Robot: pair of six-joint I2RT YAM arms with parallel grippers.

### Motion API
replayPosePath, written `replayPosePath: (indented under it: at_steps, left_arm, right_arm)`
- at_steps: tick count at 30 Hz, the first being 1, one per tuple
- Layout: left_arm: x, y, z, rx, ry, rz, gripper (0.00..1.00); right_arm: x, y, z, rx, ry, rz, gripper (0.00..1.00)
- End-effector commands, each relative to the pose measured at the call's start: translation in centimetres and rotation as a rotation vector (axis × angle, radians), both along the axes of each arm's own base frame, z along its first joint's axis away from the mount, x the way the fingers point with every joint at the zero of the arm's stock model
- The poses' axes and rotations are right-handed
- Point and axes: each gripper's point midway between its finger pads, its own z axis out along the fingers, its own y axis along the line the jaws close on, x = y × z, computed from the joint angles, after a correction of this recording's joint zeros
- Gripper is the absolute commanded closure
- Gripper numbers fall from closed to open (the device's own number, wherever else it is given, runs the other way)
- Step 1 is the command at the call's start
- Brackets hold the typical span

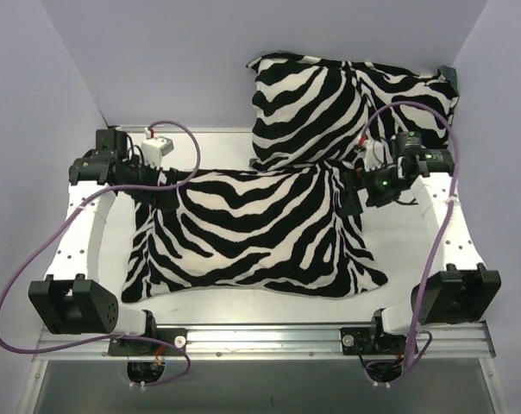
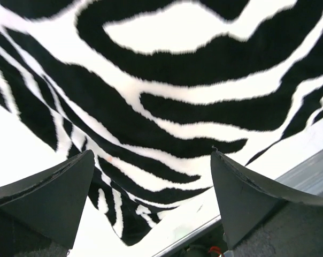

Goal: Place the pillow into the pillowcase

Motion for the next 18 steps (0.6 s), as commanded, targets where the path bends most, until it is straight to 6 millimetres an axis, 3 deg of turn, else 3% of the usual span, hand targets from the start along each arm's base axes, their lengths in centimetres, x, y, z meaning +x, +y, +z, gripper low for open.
replayPosePath:
  at_steps: [1, 3, 8, 18]
  left_arm:
    - [-0.1, -0.2, 3.4, -0.059, -0.022, 0.117, 0.03]
    - [0.8, 0.1, 4.0, -0.057, -0.053, 0.158, 0.03]
    - [0.8, 0.9, 3.5, -0.024, -0.060, 0.219, 0.03]
    - [-1.2, 0.3, 2.7, -0.051, -0.069, 0.192, 0.03]
  right_arm:
    - [-0.5, -0.7, 3.4, 0.032, -0.060, -0.078, 0.00]
    - [0.1, -1.2, 3.5, 0.009, -0.084, -0.122, 0.00]
    - [0.6, -3.6, 3.5, 0.007, -0.101, -0.281, 0.00]
    - [-2.6, -3.7, 2.1, 0.025, -0.090, -0.323, 0.00]
